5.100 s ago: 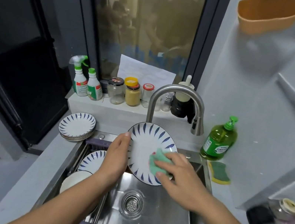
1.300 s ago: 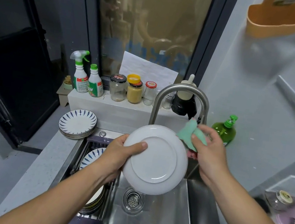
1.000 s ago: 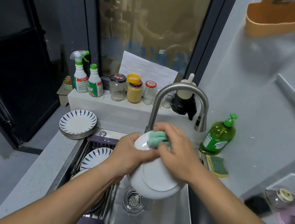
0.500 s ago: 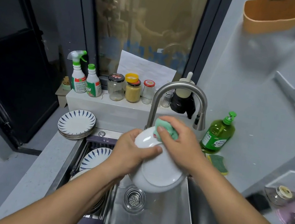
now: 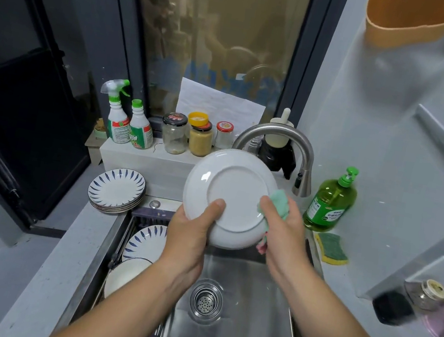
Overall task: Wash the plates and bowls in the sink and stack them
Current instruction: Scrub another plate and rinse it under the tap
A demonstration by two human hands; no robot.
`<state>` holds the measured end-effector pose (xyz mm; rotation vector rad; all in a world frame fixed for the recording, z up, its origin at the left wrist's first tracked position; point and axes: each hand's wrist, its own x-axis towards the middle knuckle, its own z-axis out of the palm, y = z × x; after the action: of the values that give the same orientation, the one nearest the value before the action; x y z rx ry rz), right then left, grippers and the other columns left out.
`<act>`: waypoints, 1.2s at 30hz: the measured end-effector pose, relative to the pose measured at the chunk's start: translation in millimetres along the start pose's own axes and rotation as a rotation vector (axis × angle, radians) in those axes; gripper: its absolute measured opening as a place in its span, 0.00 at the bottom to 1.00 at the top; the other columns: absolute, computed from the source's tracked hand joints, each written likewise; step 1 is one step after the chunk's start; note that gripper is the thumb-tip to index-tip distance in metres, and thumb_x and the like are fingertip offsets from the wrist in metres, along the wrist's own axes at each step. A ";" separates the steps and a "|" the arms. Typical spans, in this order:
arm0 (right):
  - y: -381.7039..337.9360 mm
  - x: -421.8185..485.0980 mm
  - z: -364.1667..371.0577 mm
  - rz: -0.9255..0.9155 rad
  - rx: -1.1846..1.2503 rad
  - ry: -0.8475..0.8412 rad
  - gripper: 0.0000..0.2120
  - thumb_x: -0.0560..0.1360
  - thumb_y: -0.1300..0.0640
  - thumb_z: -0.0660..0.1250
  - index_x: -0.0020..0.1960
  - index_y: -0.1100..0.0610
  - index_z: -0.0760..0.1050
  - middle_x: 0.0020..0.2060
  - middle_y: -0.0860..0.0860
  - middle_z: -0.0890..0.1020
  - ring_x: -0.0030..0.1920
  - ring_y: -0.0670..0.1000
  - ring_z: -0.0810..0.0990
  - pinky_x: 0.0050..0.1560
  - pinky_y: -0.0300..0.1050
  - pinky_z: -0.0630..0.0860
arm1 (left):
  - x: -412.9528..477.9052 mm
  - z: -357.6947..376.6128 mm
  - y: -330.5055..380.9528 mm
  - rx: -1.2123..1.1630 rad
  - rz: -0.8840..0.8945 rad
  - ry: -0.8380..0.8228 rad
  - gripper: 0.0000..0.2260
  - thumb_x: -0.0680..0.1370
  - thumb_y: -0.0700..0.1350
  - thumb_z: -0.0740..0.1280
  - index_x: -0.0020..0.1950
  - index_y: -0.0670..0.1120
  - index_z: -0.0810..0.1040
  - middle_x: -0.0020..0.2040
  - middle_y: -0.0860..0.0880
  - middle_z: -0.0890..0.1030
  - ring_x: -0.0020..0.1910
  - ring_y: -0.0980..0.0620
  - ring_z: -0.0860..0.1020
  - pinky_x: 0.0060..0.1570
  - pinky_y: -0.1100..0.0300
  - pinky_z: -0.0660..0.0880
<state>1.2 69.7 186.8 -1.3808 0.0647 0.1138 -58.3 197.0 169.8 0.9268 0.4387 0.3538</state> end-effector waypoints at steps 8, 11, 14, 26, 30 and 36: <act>-63.1 19.9 -24.8 -0.186 -0.641 -0.370 0.20 0.74 0.58 0.73 0.63 0.46 0.76 0.52 0.48 0.83 0.50 0.48 0.82 0.50 0.41 0.77 | 26.1 -12.7 54.1 0.352 -0.171 -0.299 0.20 0.70 0.36 0.78 0.59 0.41 0.77 0.50 0.39 0.85 0.40 0.45 0.85 0.34 0.55 0.82; -83.4 25.8 -21.9 -0.159 -0.781 -0.532 0.19 0.73 0.58 0.74 0.62 0.46 0.78 0.51 0.47 0.83 0.51 0.48 0.82 0.51 0.42 0.79 | 30.6 -3.9 62.1 0.551 -0.231 -0.523 0.24 0.69 0.35 0.78 0.63 0.41 0.78 0.50 0.41 0.86 0.42 0.46 0.85 0.35 0.56 0.82; -84.1 31.0 -14.7 -0.179 -0.704 -0.500 0.21 0.73 0.58 0.74 0.65 0.49 0.77 0.53 0.47 0.83 0.53 0.49 0.82 0.54 0.42 0.78 | 36.4 2.3 60.7 0.420 -0.181 -0.463 0.22 0.68 0.35 0.77 0.62 0.41 0.80 0.51 0.40 0.86 0.43 0.45 0.85 0.43 0.52 0.84; 17.1 -38.1 19.8 -0.137 -0.387 0.070 0.29 0.84 0.53 0.56 0.81 0.49 0.48 0.76 0.53 0.59 0.69 0.51 0.66 0.55 0.30 0.58 | 20.9 17.3 15.7 -0.037 -0.038 0.074 0.17 0.76 0.35 0.73 0.63 0.44 0.78 0.56 0.41 0.86 0.50 0.46 0.86 0.44 0.54 0.83; -5.3 8.8 5.5 -0.115 -0.380 0.110 0.24 0.83 0.53 0.57 0.78 0.50 0.59 0.71 0.55 0.69 0.65 0.52 0.70 0.60 0.40 0.64 | 13.0 14.6 9.4 -0.027 -0.020 0.066 0.16 0.76 0.33 0.72 0.60 0.47 0.80 0.54 0.44 0.87 0.50 0.47 0.86 0.46 0.54 0.83; 17.0 -29.3 27.4 -0.111 -0.431 0.065 0.30 0.84 0.54 0.56 0.81 0.50 0.47 0.73 0.56 0.60 0.70 0.57 0.68 0.57 0.37 0.62 | 22.2 30.1 0.3 -0.177 -0.013 0.142 0.16 0.77 0.34 0.72 0.63 0.47 0.79 0.56 0.43 0.86 0.55 0.43 0.85 0.53 0.45 0.83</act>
<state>-30.5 98.5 178.7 -1.8149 0.0177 -0.0127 -24.1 187.1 181.2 0.7289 0.5348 0.4414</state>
